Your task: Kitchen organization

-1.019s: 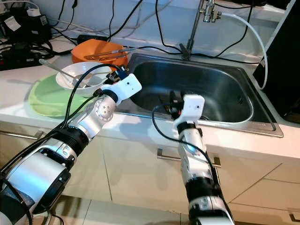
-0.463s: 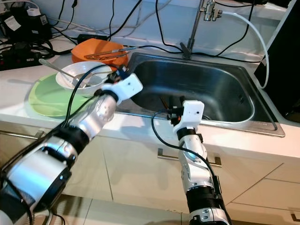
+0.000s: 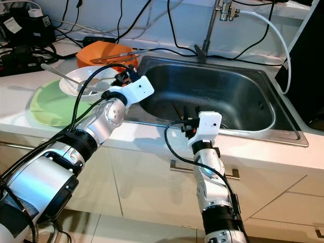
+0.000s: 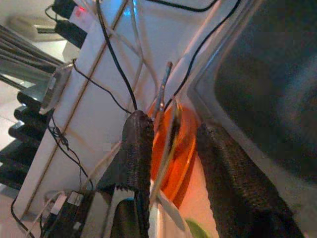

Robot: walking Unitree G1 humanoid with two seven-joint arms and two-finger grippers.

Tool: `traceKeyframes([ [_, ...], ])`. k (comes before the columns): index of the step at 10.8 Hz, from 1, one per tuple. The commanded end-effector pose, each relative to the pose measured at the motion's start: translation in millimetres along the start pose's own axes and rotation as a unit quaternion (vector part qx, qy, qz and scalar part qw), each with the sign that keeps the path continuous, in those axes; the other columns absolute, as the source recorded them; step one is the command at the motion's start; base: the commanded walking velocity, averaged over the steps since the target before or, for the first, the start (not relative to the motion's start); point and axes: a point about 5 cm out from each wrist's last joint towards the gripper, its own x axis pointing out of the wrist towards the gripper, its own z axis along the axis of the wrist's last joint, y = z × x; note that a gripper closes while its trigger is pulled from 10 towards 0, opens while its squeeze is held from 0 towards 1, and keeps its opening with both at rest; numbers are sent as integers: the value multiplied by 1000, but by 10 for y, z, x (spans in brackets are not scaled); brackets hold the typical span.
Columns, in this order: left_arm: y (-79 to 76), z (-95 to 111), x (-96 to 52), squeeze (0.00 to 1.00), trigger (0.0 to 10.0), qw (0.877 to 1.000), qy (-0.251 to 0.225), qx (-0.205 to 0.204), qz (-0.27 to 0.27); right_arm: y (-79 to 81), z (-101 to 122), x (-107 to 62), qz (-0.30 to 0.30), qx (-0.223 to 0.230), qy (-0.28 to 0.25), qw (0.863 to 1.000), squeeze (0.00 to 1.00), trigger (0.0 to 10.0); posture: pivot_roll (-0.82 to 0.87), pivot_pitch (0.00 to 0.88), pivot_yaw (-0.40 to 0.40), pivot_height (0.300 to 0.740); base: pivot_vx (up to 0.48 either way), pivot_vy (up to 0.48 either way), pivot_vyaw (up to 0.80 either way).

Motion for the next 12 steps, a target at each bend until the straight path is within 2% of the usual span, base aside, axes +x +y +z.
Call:
traceKeyframes([
  [1, 79, 36, 32, 0, 0, 1000, -1, 10, 12, -13, -14, -28, -8, 4, 6, 1000, 0, 10000, 162, 0, -23, 740, 0, 0, 0],
  [12, 149, 27, 47, 0, 0, 1000, -2, 16, 22, 12, -19, -26, -11, 7, 11, 1000, 0, 10000, 161, 0, -21, 740, 0, 0, 0],
])
